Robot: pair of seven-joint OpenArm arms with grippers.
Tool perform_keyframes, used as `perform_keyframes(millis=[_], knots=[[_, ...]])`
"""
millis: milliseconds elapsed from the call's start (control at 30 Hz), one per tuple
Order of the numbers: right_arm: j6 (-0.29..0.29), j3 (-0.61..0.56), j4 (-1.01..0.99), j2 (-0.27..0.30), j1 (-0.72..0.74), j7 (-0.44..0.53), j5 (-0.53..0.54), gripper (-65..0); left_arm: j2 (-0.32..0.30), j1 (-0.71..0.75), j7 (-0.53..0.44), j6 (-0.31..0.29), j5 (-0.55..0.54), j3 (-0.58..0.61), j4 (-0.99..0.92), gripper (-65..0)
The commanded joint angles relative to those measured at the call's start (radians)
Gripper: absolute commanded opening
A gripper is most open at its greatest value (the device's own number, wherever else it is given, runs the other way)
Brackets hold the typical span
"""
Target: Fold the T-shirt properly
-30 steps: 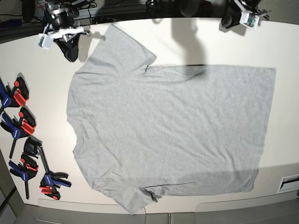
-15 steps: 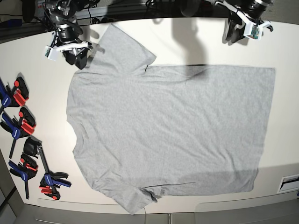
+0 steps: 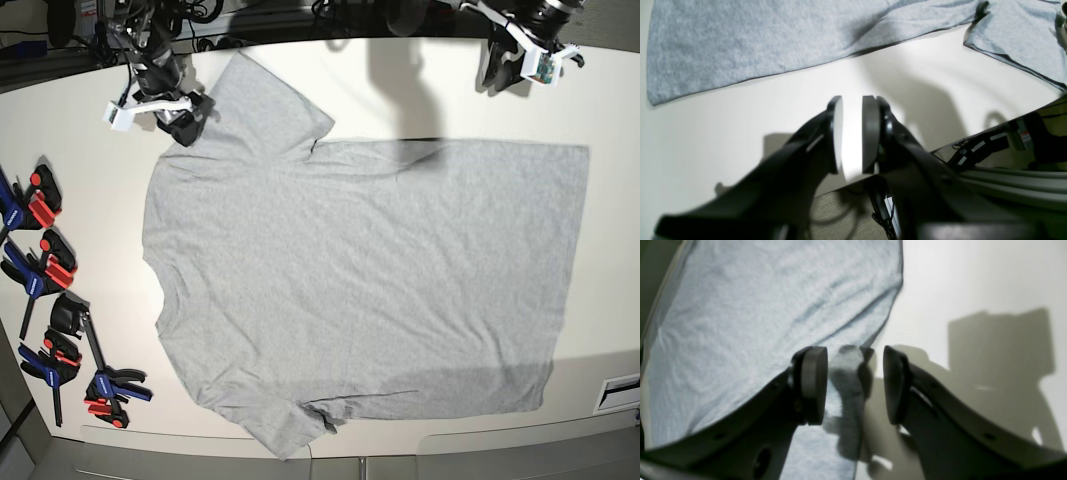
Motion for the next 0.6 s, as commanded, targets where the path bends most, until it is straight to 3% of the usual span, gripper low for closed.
perform_keyframes(millis=[0,200,400,567], knots=[[0.007,0.004,-0.003,0.008,0.010,0.001,0.005,-39.6,-0.006,0.008,-0.013,0.001,-0.007,-0.005,0.016,-55.8],[0.019,0.004,-0.127,0.007,0.072,-0.027,0.035,-39.6,-0.005,0.008,-0.010,0.001,-0.007,-0.005,0.016,-55.8],[0.085,0.004,-0.133,-0.015,0.080,-0.074,0.104,-39.6,-0.005,0.008,-0.010,0.004,-0.007,-0.005,0.016,-55.8],[0.089,0.004,-0.133,-0.019,0.080,-0.072,0.107,-39.6,-0.005,0.008,-0.010,0.004,-0.007,-0.005,0.016,-55.8]])
